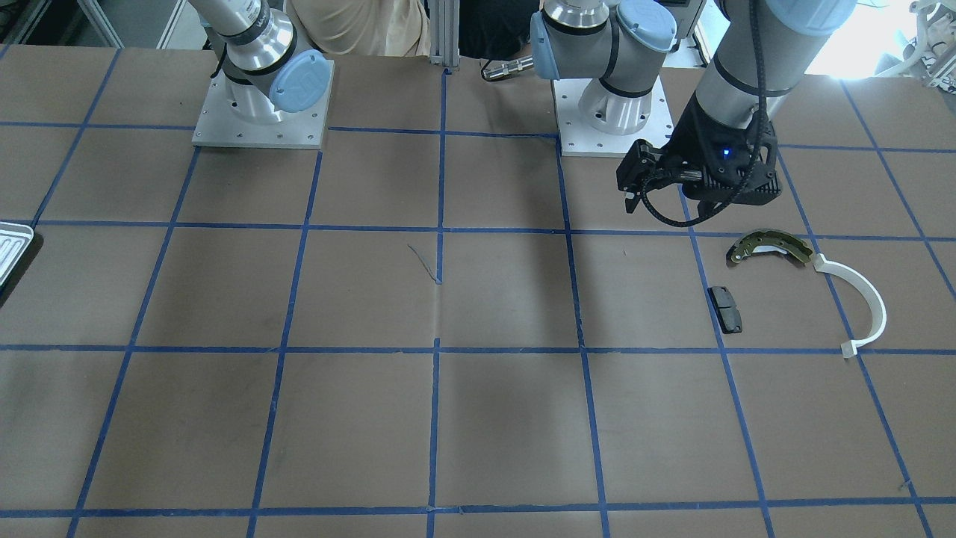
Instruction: Place bearing gear from tray to pile
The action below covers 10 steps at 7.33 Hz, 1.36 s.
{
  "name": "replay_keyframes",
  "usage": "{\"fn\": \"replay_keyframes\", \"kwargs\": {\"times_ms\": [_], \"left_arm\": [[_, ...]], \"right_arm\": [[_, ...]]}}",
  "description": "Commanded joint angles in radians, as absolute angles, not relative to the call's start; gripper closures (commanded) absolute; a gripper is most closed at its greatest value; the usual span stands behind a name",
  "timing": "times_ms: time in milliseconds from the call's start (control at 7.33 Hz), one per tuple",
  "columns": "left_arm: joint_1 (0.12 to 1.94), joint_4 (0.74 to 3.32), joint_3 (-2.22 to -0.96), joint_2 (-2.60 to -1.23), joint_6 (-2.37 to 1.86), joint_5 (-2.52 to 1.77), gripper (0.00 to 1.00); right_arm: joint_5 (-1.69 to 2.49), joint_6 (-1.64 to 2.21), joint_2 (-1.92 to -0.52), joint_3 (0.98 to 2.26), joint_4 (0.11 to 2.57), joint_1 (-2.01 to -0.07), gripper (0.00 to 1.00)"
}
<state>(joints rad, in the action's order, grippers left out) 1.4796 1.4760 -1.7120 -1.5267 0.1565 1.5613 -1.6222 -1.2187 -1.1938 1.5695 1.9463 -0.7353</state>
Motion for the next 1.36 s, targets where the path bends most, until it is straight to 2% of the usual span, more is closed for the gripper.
{"fn": "replay_keyframes", "kwargs": {"times_ms": [0,136,409,682,1091,1227], "left_arm": [[1.480,1.476,-1.712,-1.529,0.156,1.560,0.00],[1.480,1.476,-1.712,-1.531,0.156,1.560,0.00],[1.479,1.476,-1.712,-1.531,0.156,1.560,0.00],[1.480,1.476,-1.712,-1.531,0.156,1.560,0.00],[1.480,1.476,-1.712,-1.534,0.156,1.560,0.00],[1.480,1.476,-1.713,-1.534,0.156,1.560,0.00]], "right_arm": [[-1.628,-1.281,-1.062,1.580,2.073,-0.660,0.00],[-1.629,-1.290,-1.017,1.580,2.156,-0.660,0.00],[-1.634,-1.278,-0.974,1.580,2.171,-0.658,0.00],[-1.745,-1.278,-0.977,1.598,2.163,-0.658,0.14],[-1.746,-1.272,-0.985,1.621,2.169,-0.658,0.15],[-1.746,-1.270,-0.983,1.621,2.171,-0.658,0.20]]}}
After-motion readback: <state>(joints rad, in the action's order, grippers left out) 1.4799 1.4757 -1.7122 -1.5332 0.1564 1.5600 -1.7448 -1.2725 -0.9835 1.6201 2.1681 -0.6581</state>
